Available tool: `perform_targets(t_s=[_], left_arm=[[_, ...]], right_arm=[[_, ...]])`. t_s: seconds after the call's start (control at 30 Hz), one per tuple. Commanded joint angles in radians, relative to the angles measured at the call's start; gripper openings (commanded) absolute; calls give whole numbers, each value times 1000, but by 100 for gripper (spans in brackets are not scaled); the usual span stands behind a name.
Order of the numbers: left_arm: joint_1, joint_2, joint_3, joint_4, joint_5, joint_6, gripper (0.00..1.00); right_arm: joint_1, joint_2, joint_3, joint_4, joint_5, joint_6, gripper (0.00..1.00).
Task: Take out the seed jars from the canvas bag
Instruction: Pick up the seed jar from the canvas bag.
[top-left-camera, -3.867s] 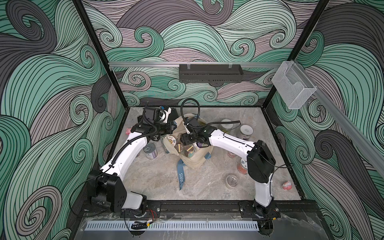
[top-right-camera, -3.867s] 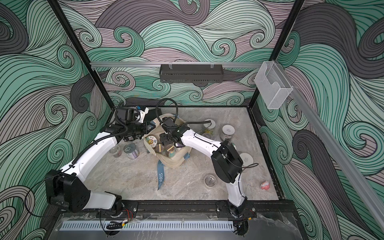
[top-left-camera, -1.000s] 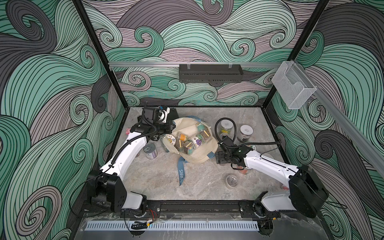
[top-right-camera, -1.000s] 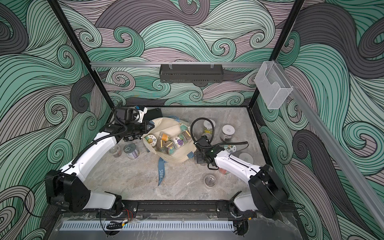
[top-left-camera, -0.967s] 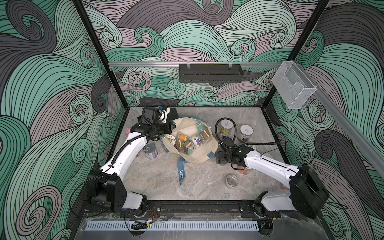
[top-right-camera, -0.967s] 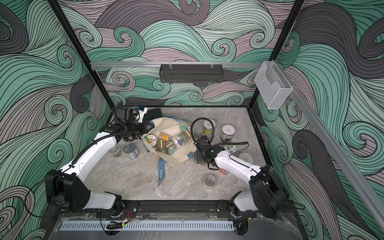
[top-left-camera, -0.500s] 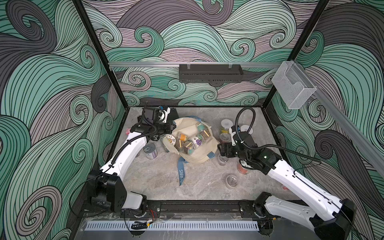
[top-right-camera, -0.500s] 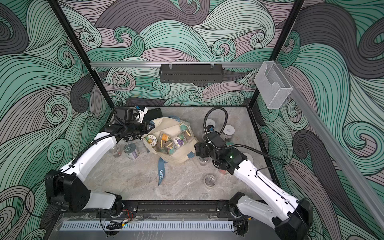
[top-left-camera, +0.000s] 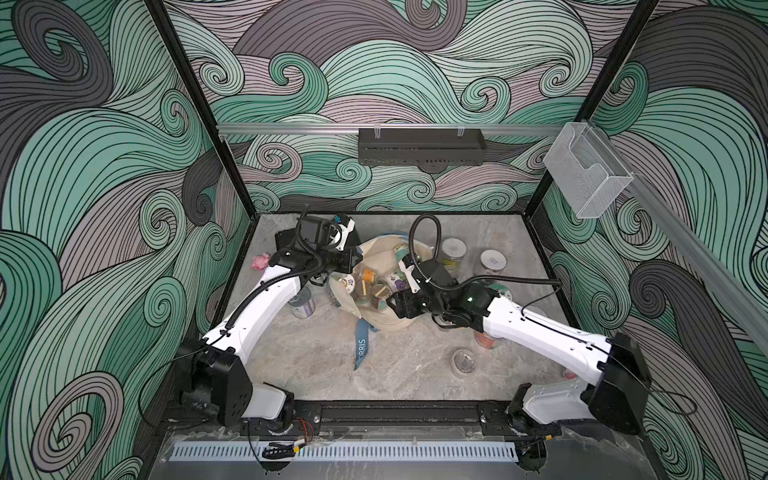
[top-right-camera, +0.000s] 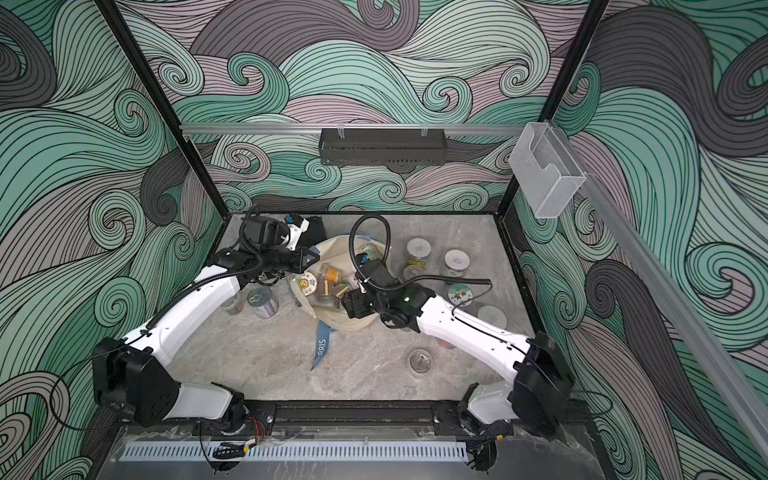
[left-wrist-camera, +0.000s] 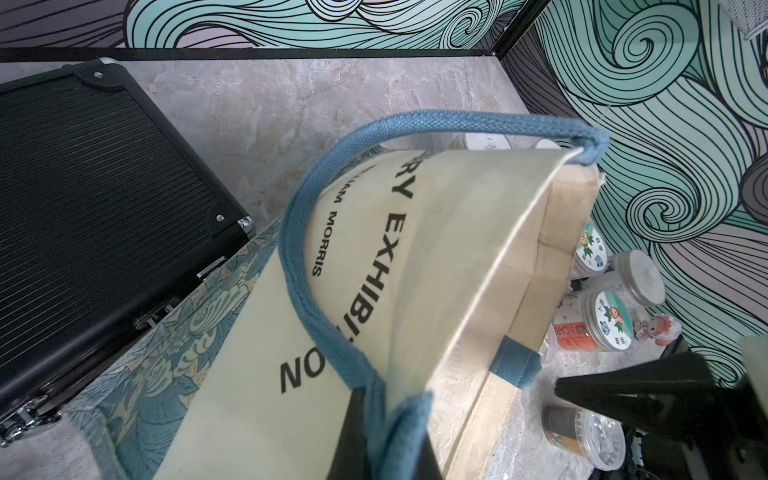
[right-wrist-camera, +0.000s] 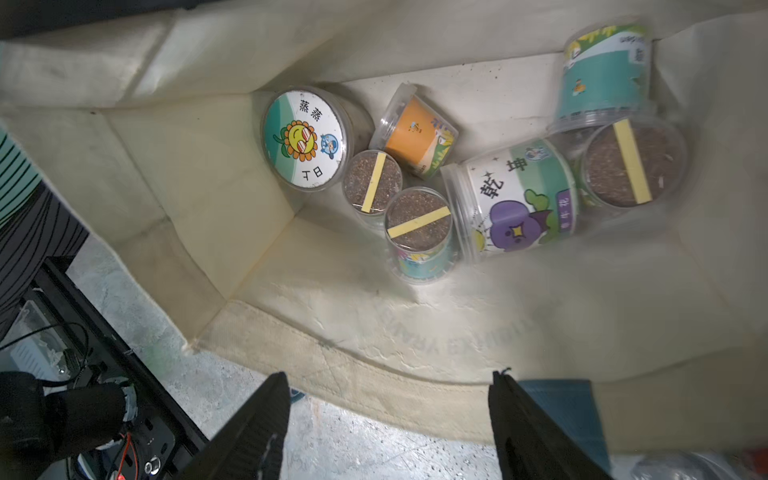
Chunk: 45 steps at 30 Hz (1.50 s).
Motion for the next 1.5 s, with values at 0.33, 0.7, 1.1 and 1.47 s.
perform_targets(t_s=[0.33, 0.7, 1.1, 1.47], left_arm=[[-17, 19, 37, -44, -12, 30, 0], [-2, 57, 53, -69, -51, 17, 0], [11, 56, 56, -69, -38, 7, 0], [13, 45, 56, -69, -34, 6, 0]], right_arm=[[0, 265, 160, 33, 103, 29, 66], [-78, 285, 148, 28, 182, -91, 79], [-96, 337, 146, 138, -17, 37, 86], [-39, 376, 147, 137, -9, 26, 71]])
